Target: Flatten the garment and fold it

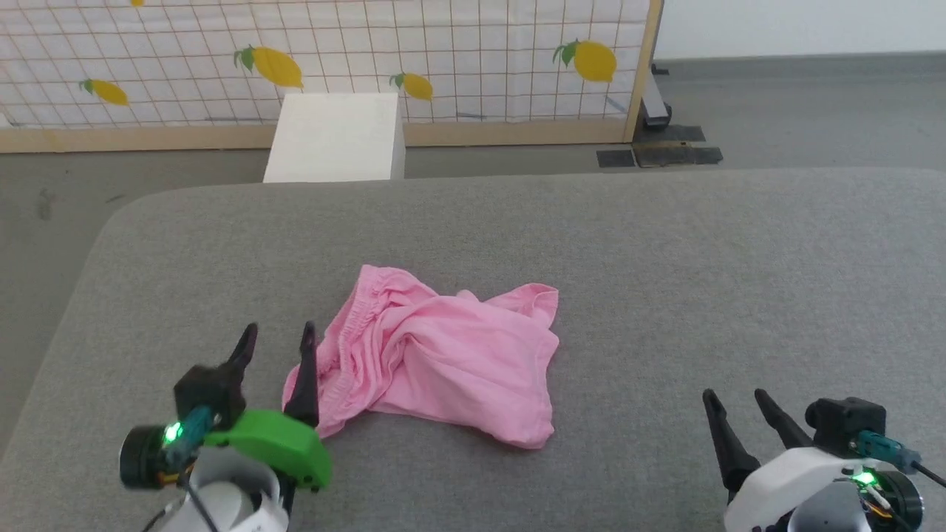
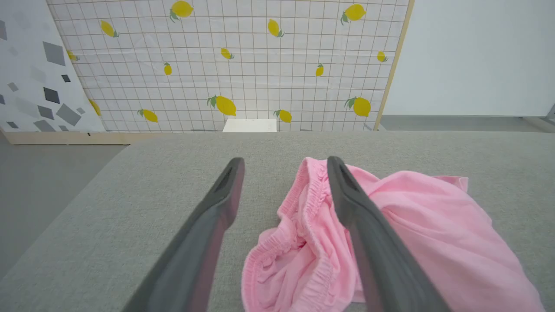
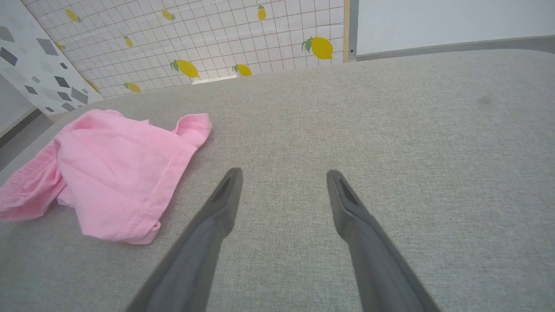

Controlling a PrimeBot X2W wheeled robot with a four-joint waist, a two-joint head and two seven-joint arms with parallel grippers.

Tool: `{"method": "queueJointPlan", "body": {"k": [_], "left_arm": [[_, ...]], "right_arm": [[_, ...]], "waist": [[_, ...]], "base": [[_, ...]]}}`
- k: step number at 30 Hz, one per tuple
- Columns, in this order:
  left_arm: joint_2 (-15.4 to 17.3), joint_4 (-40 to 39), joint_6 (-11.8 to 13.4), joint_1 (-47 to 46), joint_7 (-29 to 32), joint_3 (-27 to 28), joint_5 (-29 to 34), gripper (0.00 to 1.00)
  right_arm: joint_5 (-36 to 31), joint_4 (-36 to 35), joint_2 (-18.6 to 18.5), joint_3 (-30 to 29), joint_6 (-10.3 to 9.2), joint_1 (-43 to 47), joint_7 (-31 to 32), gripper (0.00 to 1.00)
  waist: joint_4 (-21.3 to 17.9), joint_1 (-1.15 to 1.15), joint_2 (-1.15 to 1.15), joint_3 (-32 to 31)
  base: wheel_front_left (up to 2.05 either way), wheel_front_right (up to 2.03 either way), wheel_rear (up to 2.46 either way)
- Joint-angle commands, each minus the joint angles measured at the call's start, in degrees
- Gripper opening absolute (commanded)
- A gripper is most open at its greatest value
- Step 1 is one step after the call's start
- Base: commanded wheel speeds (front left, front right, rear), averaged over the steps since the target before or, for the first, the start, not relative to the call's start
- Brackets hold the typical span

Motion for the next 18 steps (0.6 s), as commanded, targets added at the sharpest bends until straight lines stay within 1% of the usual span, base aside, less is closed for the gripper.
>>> {"method": "queueJointPlan", "body": {"k": [1,3,6,8,13,18], "left_arm": [[0.57,-1.85,0.94,2.7,-0.24,1.01,0.48,1.0],[1.22,-5.94,2.53,6.38,-0.24,2.71,1.15,1.0],[1.98,-9.48,3.83,9.85,-0.25,3.97,1.68,1.0],[2.35,-11.71,4.68,11.95,-0.25,4.42,1.87,1.0],[2.35,-14.88,5.71,13.5,-0.25,4.58,2.55,1.0],[1.9,-16.05,5.62,12.46,-0.25,4.43,3.23,1.0]], "right_arm": [[-0.05,0.91,0.06,0.61,-0.09,-1.31,0.5,1.0],[0.26,2.76,0.06,1.38,-0.09,-2.14,1.19,1.0],[1.26,5.45,0.06,2.72,-0.09,-3.67,2.72,1.0],[2.42,7.95,0.06,4.19,-0.09,-5.62,4.83,1.0],[5.62,14.68,0.05,8.62,-0.09,-12.85,11.4,1.0],[8.52,21.35,-0.55,13.36,-0.09,-21.12,17.0,1.0]], "waist": [[0.58,0.0,0.4,-0.94],[0.96,0.0,0.4,-1.27],[1.65,0.0,0.4,-1.58],[2.22,0.0,0.4,-1.55],[3.79,0.0,0.4,-0.31],[5.59,0.0,0.4,1.78]], "base": [[0.0,0.0,0.0],[0.0,0.0,0.0],[0.0,0.0,0.0],[0.0,0.0,0.0],[0.0,0.0,0.0],[0.0,0.0,0.0]]}}
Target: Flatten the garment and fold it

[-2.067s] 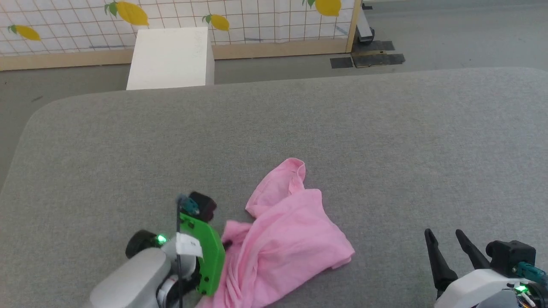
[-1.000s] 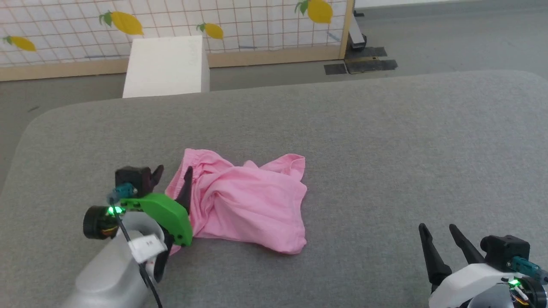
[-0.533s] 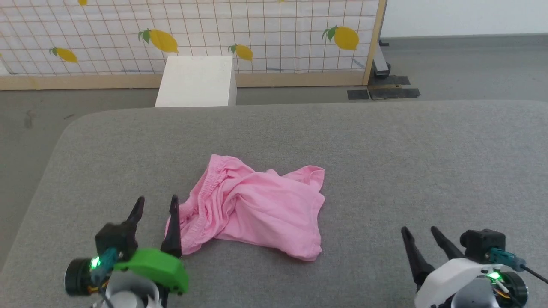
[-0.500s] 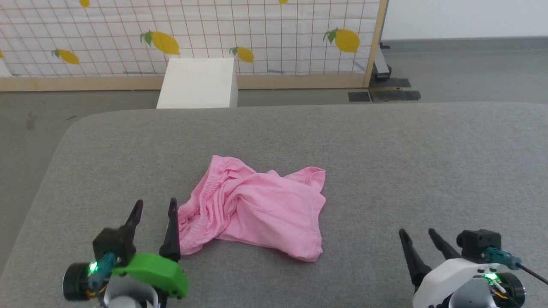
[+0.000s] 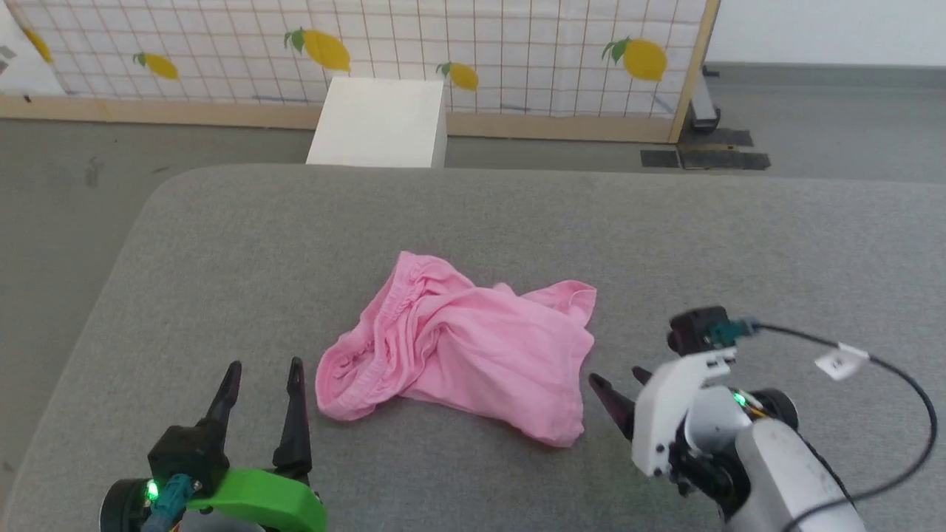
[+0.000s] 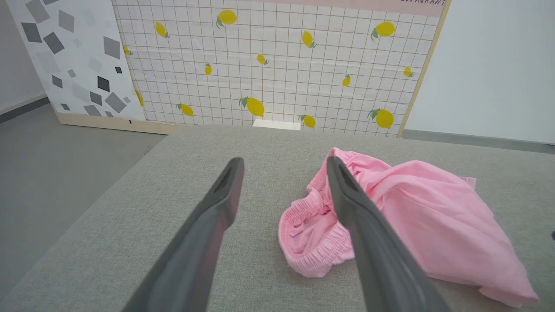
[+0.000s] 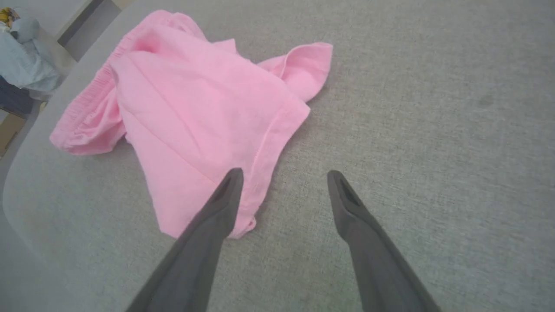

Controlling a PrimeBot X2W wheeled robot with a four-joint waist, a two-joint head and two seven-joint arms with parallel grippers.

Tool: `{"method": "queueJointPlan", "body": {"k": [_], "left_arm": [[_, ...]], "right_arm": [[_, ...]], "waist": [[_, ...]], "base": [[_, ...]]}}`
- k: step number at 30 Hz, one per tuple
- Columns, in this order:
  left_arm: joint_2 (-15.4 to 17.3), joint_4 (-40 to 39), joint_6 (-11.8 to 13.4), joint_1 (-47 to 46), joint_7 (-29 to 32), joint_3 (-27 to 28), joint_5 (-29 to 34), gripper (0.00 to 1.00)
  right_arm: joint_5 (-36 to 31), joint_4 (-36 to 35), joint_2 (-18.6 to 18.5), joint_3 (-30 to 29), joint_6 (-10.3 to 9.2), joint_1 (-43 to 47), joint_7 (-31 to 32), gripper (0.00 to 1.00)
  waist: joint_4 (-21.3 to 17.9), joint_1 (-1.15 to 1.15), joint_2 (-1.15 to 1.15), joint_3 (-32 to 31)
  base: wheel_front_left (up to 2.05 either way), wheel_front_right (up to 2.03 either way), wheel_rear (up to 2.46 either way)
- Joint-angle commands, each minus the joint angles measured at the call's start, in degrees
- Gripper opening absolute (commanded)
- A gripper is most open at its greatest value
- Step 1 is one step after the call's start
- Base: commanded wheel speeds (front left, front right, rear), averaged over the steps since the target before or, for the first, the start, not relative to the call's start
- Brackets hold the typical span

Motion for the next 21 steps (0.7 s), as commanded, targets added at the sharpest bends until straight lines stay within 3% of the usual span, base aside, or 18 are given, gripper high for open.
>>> {"method": "queueJointPlan", "body": {"k": [1,10,11,12,13,14,21], "left_arm": [[-0.33,-0.24,0.03,-0.66,-0.21,-0.01,0.57,1.0],[-2.44,0.56,-1.62,-3.08,-0.21,0.11,1.31,1.0],[-2.71,0.88,-1.86,-3.08,-0.21,0.14,1.4,1.0],[-2.89,1.17,-1.99,-3.05,-0.21,0.17,1.46,1.0],[-3.12,1.41,-2.15,-3.03,-0.21,0.29,1.54,1.0],[-3.35,1.57,-2.29,-3.0,-0.21,0.43,1.66,1.0],[-3.87,2.59,-3.17,-2.2,-0.21,1.4,2.03,1.0]], "right_arm": [[0.93,1.92,-0.47,1.22,-0.09,-2.7,1.31,1.0],[6.53,15.15,-1.63,10.5,-0.09,-11.02,9.73,1.0],[7.42,16.47,-1.67,11.87,-0.09,-10.96,11.1,0.95],[8.46,17.25,-1.61,12.8,-0.09,-10.76,12.08,0.66],[9.57,17.84,-1.59,13.93,-0.09,-10.57,12.87,0.28],[10.32,18.08,-1.85,14.97,-0.09,-10.51,12.96,0.0],[13.56,15.0,-4.76,16.68,-0.09,-12.27,6.07,0.0]], "waist": [[1.66,0.0,0.4,1.74],[4.79,0.0,0.4,5.08],[5.1,0.0,0.4,5.15],[5.31,0.0,0.4,5.25],[5.44,0.0,0.4,5.32],[5.54,0.0,0.4,5.36],[4.43,0.0,0.4,4.74]], "base": [[0.0,0.0,0.0],[0.0,0.0,0.0],[0.0,0.0,0.0],[0.0,0.0,0.0],[0.0,0.0,0.0],[0.0,0.0,0.0],[0.0,0.0,0.0]]}}
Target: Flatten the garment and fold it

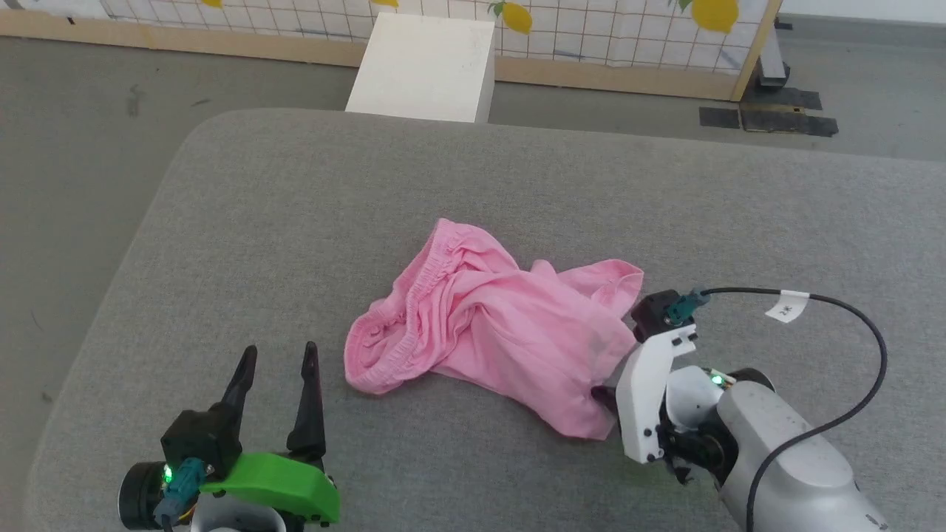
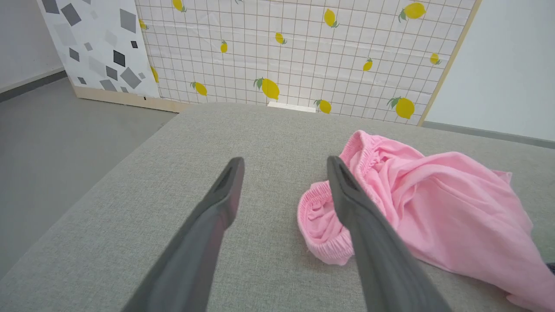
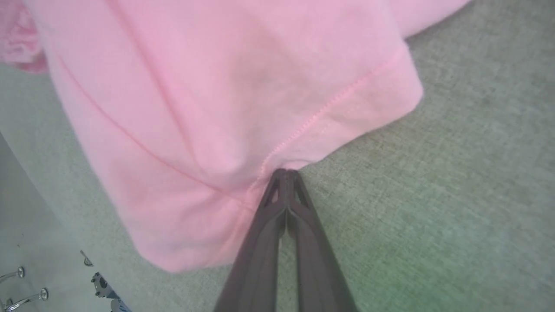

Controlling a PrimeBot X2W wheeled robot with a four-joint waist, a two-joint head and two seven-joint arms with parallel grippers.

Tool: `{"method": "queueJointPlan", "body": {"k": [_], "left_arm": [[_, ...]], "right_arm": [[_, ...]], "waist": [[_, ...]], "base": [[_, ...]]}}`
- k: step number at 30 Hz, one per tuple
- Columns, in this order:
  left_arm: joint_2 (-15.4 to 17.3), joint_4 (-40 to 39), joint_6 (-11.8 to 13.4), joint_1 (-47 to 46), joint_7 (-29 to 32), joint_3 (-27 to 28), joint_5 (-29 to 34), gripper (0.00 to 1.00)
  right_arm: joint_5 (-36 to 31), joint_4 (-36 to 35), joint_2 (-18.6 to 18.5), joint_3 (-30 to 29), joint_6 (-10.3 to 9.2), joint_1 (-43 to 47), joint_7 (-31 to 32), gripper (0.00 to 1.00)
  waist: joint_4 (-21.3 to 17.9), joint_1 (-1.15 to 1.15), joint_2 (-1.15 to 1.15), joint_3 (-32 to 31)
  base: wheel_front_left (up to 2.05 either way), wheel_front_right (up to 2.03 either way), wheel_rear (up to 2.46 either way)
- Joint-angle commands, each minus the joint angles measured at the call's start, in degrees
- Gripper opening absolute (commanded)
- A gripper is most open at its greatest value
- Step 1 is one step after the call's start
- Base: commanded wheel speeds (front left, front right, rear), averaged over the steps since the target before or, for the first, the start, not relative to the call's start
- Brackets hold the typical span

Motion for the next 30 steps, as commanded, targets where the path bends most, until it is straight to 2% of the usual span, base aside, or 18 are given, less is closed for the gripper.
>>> {"method": "queueJointPlan", "body": {"k": [1,9,14,17,20,24,29,30], "left_arm": [[-0.27,0.38,-0.45,0.07,-0.21,0.14,0.67,1.0],[-0.35,0.71,-0.51,1.0,-0.15,0.07,0.41,1.0],[-0.3,0.61,-0.41,1.55,-0.11,0.16,0.03,1.0],[-0.26,0.66,-0.3,1.73,-0.05,0.17,-0.12,1.0],[-0.18,0.77,-0.37,1.89,0.1,0.09,-0.35,1.0],[-0.19,1.0,-0.52,1.89,0.48,-0.23,-0.58,1.0],[-0.02,1.49,-1.08,1.44,1.16,-0.88,-0.65,1.0],[-0.06,1.63,-1.33,1.22,1.36,-1.19,-0.62,1.0]], "right_arm": [[0.87,-1.58,-1.36,0.05,-0.06,0.01,-2.47,0.0],[0.84,-9.62,-8.54,-4.91,-0.06,2.12,-4.77,0.0],[-1.37,-14.89,-12.57,-12.94,-0.06,7.01,-4.54,0.0],[-3.15,-18.14,-13.44,-18.63,-0.06,11.16,-3.65,0.0],[-5.0,-21.52,-12.94,-24.47,-0.06,16.61,-1.75,0.0],[-8.25,-24.15,-10.15,-31.8,-0.06,24.97,0.54,0.0],[-11.4,-23.62,-5.57,-35.04,-0.06,29.11,-0.08,0.0],[-12.19,-23.75,-4.79,-35.36,-0.06,29.25,-1.42,0.07]], "waist": [[-1.02,0.0,0.4,-1.01],[-3.27,0.0,0.4,-2.95],[-4.43,0.0,0.4,-3.41],[-4.9,0.0,0.4,-3.46],[-5.27,0.0,0.4,-3.48],[-5.69,0.0,0.4,-3.27],[-6.7,0.0,0.4,-2.84],[-6.82,0.0,0.4,-2.97]], "base": [[0.0,0.0,0.0],[0.0,0.0,0.0],[0.0,0.0,0.0],[0.0,0.0,0.0],[0.0,0.0,0.0],[0.0,0.0,0.0],[0.0,0.0,0.0],[0.0,0.0,0.0]]}}
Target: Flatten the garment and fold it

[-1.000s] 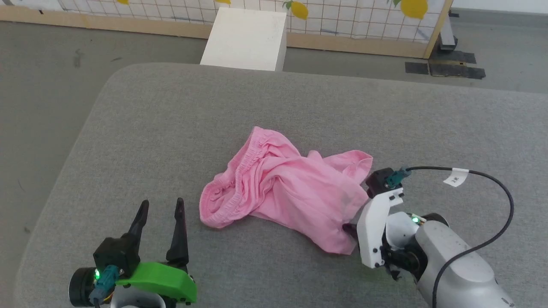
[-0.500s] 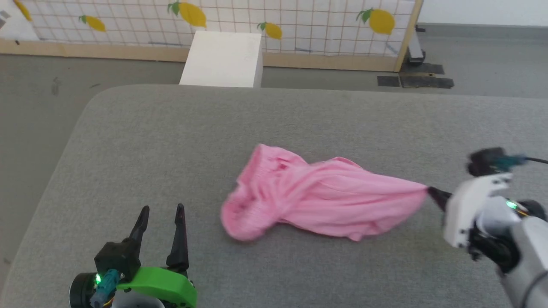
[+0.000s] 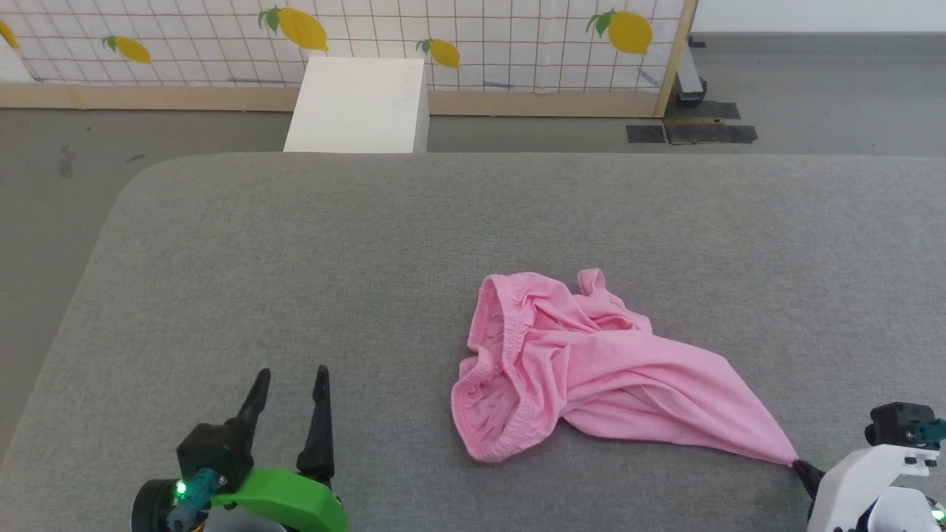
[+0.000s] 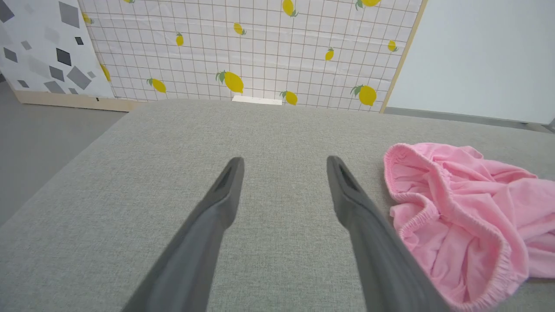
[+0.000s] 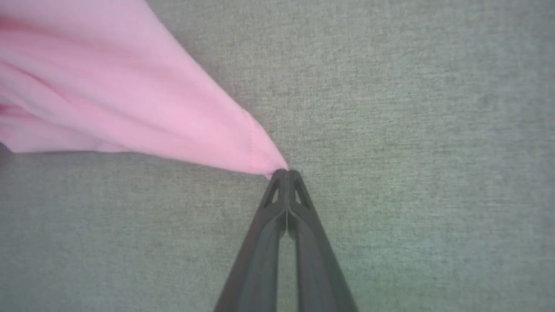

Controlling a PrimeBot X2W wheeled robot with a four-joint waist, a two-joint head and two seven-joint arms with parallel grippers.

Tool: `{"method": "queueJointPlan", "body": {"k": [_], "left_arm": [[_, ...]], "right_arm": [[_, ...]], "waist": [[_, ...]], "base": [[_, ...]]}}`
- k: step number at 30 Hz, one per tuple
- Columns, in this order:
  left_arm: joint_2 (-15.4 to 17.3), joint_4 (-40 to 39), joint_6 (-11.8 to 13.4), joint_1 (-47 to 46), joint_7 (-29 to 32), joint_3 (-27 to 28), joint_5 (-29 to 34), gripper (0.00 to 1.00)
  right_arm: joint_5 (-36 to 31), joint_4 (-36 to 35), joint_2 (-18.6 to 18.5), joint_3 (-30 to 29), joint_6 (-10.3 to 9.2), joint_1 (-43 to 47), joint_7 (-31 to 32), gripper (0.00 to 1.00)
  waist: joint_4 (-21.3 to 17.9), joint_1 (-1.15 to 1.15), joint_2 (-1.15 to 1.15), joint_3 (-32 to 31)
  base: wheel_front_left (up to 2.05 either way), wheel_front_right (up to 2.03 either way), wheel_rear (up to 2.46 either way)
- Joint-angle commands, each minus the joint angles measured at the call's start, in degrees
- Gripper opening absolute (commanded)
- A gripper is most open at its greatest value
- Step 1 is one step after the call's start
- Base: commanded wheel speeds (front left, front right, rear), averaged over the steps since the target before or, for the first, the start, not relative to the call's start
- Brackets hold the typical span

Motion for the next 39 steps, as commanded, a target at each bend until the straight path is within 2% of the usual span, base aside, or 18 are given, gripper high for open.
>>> {"method": "queueJointPlan", "body": {"k": [1,2,10,15,22,27,29,36,37,39], "left_arm": [[0.01,0.15,-0.59,-0.24,0.26,-0.3,0.08,1.0],[0.02,0.19,-0.78,-0.45,0.43,-0.6,0.18,1.0],[-0.21,0.33,-2.0,-0.74,1.77,-3.21,0.73,1.0],[-0.94,0.91,-4.92,-1.96,4.77,-7.55,1.27,1.0],[-4.06,5.0,-12.19,-7.1,12.09,-15.67,1.2,1.0],[-6.21,11.81,-17.34,-11.9,17.0,-19.39,0.45,1.0],[-6.92,14.67,-18.81,-13.62,18.35,-20.23,0.24,1.0],[-9.27,24.06,-21.49,-18.37,21.51,-21.18,-0.76,1.0],[-9.59,24.74,-22.19,-18.75,21.56,-21.11,-1.31,0.0],[-9.94,24.82,-22.78,-19.1,20.93,-20.67,-2.03,0.0]], "right_arm": [[-0.68,-0.39,1.0,-0.55,-0.08,0.22,-1.98,0.45],[-1.43,-0.65,1.54,-0.56,-0.08,0.46,-3.19,1.0],[-7.66,-6.32,5.41,-3.3,-0.08,3.7,-17.09,1.0],[-11.09,-11.39,7.5,-2.27,-0.08,6.23,-22.38,1.0],[-13.06,-17.11,8.96,0.77,-0.08,9.26,-23.11,1.0],[-13.24,-19.55,9.39,2.71,-0.08,9.73,-21.76,1.0],[-13.26,-19.95,9.46,3.37,-0.08,9.56,-21.5,1.0],[-13.02,-20.04,9.69,3.7,-0.08,8.97,-21.35,1.0],[-12.95,-19.93,9.73,3.61,-0.08,8.88,-21.43,1.0],[-12.99,-19.66,9.78,3.33,-0.08,8.91,-21.42,1.0]], "waist": [[-0.26,0.0,0.4,-0.16],[-0.32,0.0,0.4,-0.3],[-0.67,0.0,0.4,-2.77],[-1.13,0.0,0.4,-4.26],[-2.52,0.0,0.4,-4.63],[-4.13,0.0,0.4,-3.47],[-4.87,0.0,0.4,-2.94],[-6.45,0.0,0.4,-1.16],[-6.63,0.0,0.4,-1.02],[-6.77,0.0,0.4,-0.96]], "base": [[0.0,0.0,0.0],[0.0,0.0,0.0],[0.0,0.0,0.0],[0.0,0.0,0.0],[0.0,0.0,0.0],[0.0,0.0,0.0],[0.0,0.0,0.0],[0.0,0.0,0.0],[0.0,0.0,0.0],[0.0,0.0,0.0]]}}
